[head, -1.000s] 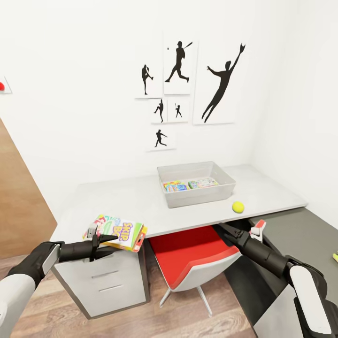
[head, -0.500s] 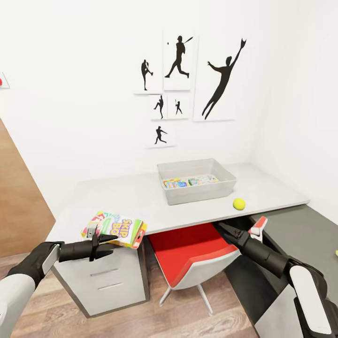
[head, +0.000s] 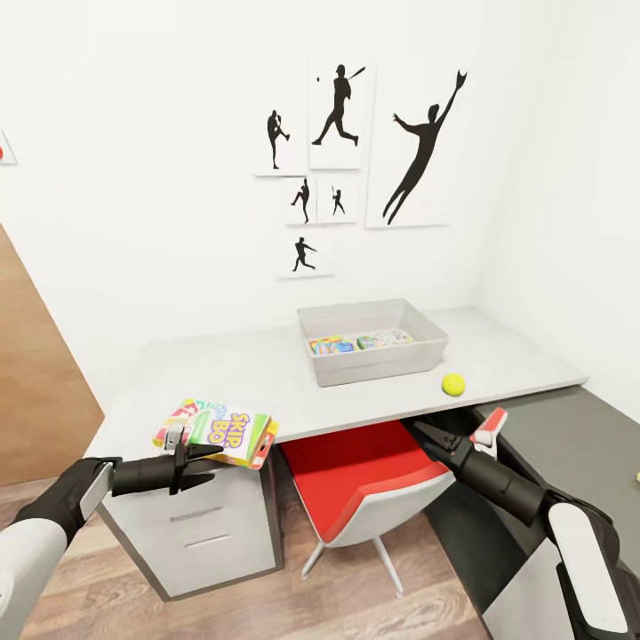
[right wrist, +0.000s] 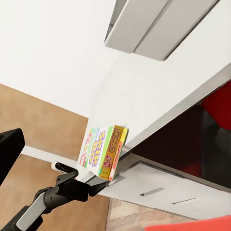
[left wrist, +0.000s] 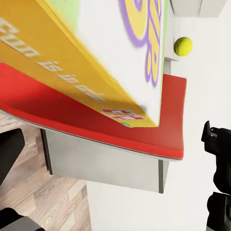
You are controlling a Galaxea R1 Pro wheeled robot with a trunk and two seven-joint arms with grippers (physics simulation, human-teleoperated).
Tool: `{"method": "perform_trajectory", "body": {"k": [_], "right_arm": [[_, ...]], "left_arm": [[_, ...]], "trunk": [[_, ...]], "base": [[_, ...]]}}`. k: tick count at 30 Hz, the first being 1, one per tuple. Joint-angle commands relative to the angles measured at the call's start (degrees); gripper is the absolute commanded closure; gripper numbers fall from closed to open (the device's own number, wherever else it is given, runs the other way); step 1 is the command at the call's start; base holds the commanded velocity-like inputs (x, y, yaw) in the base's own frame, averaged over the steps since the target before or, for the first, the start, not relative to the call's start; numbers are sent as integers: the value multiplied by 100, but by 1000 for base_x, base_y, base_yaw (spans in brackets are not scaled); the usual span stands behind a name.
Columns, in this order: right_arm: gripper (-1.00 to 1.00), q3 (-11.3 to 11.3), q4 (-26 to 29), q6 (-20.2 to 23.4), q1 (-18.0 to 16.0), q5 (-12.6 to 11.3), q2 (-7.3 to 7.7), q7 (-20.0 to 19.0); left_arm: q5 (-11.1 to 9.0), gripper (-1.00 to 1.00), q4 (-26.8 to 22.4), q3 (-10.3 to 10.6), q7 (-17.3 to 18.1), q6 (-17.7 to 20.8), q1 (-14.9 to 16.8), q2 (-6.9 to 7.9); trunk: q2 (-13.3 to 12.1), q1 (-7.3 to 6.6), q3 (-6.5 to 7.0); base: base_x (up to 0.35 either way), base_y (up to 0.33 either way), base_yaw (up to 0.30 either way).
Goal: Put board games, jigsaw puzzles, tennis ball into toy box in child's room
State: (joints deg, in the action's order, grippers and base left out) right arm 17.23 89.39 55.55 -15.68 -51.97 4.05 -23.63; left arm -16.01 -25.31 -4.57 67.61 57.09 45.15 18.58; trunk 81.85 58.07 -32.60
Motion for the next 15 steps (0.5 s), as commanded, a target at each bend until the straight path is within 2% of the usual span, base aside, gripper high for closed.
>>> {"method": "perform_trajectory", "body": {"k": [1,15], "right_arm": [[-100,9,0,26,-5,37,-1,-45],[-100,9,0,26,-5,37,-1,-45]], "left_arm": [[2,-100,2,-8,14,31,3,-1],[-5,-100,0,-9,18,24,3,-4]], "trunk": [[3,0,-6],[3,0,-6]], "base": [[0,0,0],[16,-2,0]]}}
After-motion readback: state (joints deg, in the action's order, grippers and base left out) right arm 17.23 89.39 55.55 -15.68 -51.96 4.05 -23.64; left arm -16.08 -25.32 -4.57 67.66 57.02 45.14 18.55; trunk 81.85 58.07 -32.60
